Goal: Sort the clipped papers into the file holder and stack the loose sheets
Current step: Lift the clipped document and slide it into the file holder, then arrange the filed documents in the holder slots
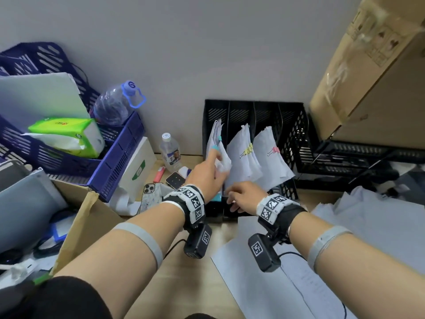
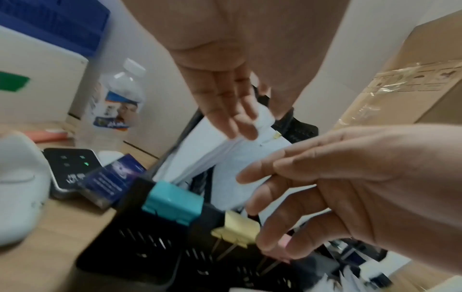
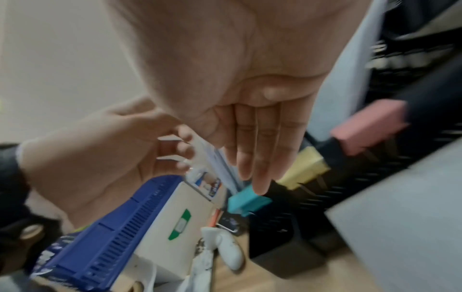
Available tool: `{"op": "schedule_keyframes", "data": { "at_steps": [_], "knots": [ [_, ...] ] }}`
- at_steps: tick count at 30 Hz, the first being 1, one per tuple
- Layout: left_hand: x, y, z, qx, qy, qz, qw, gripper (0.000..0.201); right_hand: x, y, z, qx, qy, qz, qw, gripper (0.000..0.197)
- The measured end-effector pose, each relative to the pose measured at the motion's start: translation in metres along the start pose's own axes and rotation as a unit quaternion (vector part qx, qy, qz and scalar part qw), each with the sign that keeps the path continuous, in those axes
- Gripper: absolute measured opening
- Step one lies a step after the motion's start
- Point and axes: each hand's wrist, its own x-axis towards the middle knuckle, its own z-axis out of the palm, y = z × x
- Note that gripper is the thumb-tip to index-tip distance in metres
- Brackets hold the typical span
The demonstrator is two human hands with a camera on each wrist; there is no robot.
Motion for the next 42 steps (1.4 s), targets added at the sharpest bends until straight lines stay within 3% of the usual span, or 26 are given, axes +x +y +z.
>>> {"op": "schedule_keyframes", "data": {
  "at_steps": [3, 6, 9, 12, 16, 20, 22, 25, 29, 31, 34, 42],
  "knots": [
    [-0.012, 0.012, 0.025, -0.058, -0.025, 0.011, 0.998, 0.030, -0.023, 0.039, -0.003, -0.010, 0.037, 0.030, 0.999, 0.026],
    [-0.024, 0.025, 0.064, -0.066, -0.148, -0.005, 0.987, 0.038, -0.051, 0.089, -0.007, -0.054, 0.075, 0.081, 0.992, 0.027],
    [-0.037, 0.027, 0.117, -0.104, -0.304, -0.080, 0.944, 0.032, -0.080, 0.148, -0.008, -0.074, 0.075, 0.160, 0.982, 0.030],
    [-0.050, 0.022, 0.172, -0.132, -0.372, -0.174, 0.902, 0.031, -0.106, 0.201, -0.009, -0.092, 0.089, 0.241, 0.962, 0.031],
    [-0.060, 0.026, 0.228, -0.106, -0.384, -0.186, 0.898, 0.058, -0.132, 0.243, -0.002, -0.085, 0.059, 0.302, 0.948, 0.037],
    [-0.055, 0.033, 0.256, -0.141, -0.349, -0.232, 0.897, 0.047, -0.140, 0.262, 0.004, -0.092, 0.047, 0.282, 0.954, 0.035],
    [-0.051, 0.036, 0.265, -0.105, -0.355, -0.202, 0.907, 0.028, -0.140, 0.268, 0.003, -0.093, 0.051, 0.276, 0.955, 0.033],
    [-0.048, 0.037, 0.272, -0.026, -0.349, -0.146, 0.925, 0.033, -0.139, 0.272, -0.002, -0.080, 0.062, 0.271, 0.957, 0.038],
    [-0.046, 0.043, 0.271, 0.029, -0.313, -0.096, 0.944, 0.016, -0.137, 0.280, -0.012, -0.044, 0.100, 0.263, 0.959, 0.036],
    [-0.043, 0.045, 0.269, 0.065, -0.309, -0.090, 0.945, 0.023, -0.136, 0.282, -0.017, -0.026, 0.119, 0.269, 0.956, 0.034],
    [-0.040, 0.046, 0.263, 0.109, -0.309, -0.087, 0.941, 0.016, -0.133, 0.282, -0.021, -0.015, 0.115, 0.270, 0.956, 0.032],
    [-0.034, 0.044, 0.235, 0.231, -0.302, -0.002, 0.925, 0.020, -0.118, 0.275, -0.022, -0.039, 0.087, 0.264, 0.960, 0.033]
  ]
}}
